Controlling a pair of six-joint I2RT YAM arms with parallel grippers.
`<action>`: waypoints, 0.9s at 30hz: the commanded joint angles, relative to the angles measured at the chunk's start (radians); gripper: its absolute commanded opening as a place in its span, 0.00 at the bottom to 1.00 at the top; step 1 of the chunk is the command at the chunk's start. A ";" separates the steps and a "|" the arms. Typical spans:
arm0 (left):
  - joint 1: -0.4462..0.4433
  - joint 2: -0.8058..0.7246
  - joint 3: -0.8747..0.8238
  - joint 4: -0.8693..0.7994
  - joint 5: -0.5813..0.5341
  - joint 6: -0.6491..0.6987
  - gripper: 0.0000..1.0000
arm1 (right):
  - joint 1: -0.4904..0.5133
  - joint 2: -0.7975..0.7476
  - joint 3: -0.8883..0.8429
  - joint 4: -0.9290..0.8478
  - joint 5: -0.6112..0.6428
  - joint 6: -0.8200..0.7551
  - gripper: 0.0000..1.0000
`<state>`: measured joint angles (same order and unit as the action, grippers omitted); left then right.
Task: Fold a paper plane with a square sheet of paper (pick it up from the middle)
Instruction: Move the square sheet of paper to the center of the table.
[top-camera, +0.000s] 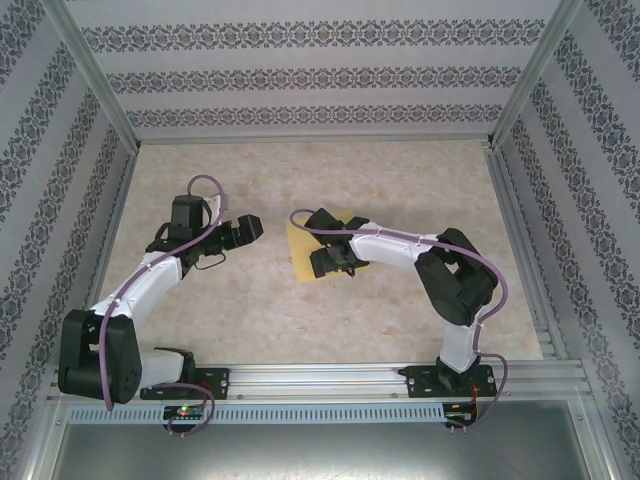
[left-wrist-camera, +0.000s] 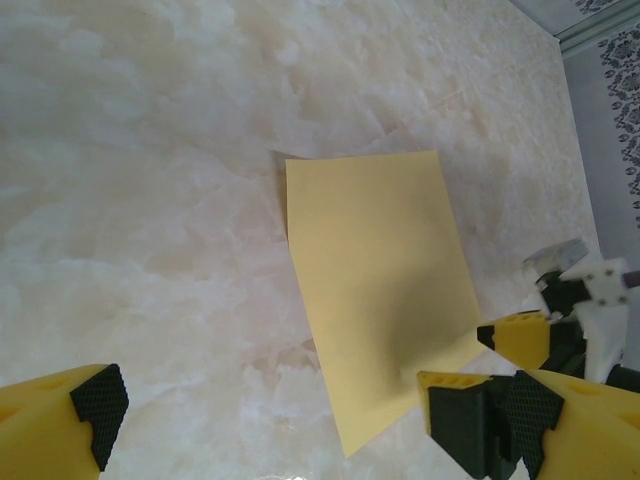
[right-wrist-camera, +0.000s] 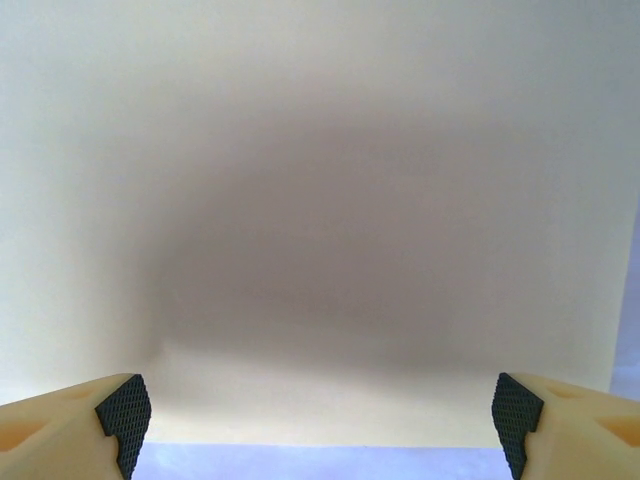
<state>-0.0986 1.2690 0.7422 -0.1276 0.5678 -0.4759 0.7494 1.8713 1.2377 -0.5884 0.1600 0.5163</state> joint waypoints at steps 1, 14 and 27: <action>-0.015 -0.029 -0.025 -0.021 -0.005 0.003 1.00 | -0.023 -0.002 0.062 0.005 -0.001 0.085 0.91; -0.014 -0.005 -0.011 -0.031 -0.003 0.019 1.00 | -0.031 0.218 0.289 -0.054 -0.014 0.038 0.88; -0.014 0.006 -0.010 -0.032 -0.005 0.024 1.00 | -0.055 0.251 0.301 -0.037 -0.027 0.024 0.85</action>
<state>-0.0986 1.2671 0.7265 -0.1291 0.5678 -0.4755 0.6956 2.1014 1.5120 -0.6163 0.1410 0.5510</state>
